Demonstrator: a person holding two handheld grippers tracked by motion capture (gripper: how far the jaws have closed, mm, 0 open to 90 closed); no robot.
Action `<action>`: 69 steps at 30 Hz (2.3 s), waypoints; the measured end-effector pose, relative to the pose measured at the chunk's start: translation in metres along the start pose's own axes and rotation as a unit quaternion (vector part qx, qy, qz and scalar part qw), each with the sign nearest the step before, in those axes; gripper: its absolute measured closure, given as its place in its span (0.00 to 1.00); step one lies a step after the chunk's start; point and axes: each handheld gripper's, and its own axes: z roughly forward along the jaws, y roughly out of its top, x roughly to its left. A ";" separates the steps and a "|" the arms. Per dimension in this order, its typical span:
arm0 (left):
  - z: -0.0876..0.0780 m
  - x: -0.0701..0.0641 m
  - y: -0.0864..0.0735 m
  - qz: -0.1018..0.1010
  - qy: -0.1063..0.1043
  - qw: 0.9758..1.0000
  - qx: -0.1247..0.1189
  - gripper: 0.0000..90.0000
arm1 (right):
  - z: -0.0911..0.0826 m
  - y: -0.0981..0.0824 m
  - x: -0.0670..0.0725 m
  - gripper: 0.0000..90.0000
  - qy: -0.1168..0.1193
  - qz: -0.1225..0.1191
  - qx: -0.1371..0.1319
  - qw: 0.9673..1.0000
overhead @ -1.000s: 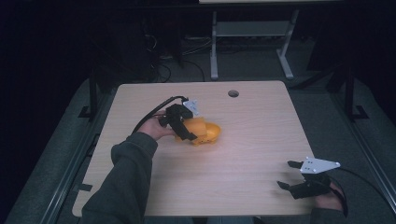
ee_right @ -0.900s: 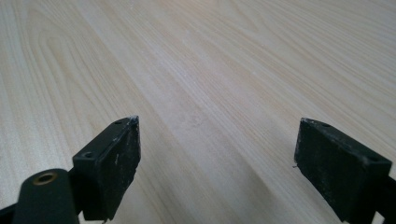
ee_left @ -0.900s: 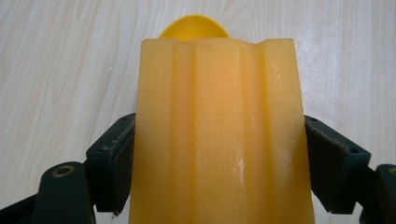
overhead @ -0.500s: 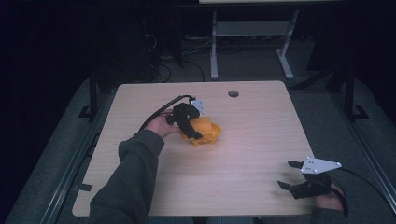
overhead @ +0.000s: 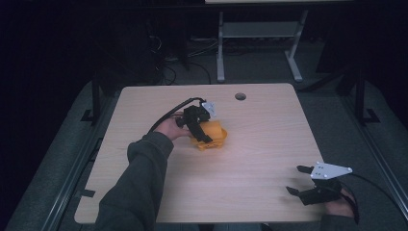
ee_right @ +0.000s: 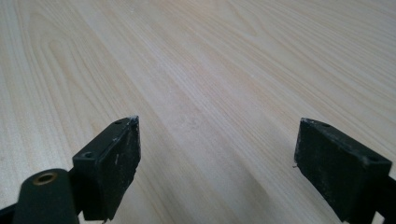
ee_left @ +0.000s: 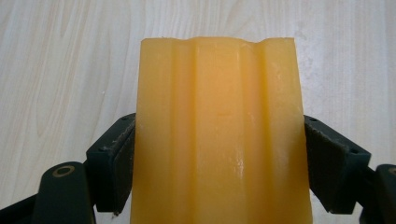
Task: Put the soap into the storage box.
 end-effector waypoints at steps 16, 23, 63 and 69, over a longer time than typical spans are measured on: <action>0.013 0.005 -0.002 0.010 -0.023 1.000 0.004 0.23 | 0.000 0.001 0.000 0.16 0.001 -0.001 0.002 1.000; 0.013 0.006 -0.002 0.007 -0.023 1.000 0.004 0.23 | 0.000 0.001 0.001 0.16 0.003 -0.002 -0.001 1.000; -0.006 0.000 -0.001 0.005 0.002 1.000 -0.007 0.21 | 0.002 0.001 0.001 0.16 0.006 0.000 0.003 1.000; -0.010 -0.001 -0.002 0.005 0.006 1.000 -0.007 0.21 | 0.002 0.001 0.001 0.16 0.007 -0.001 0.005 1.000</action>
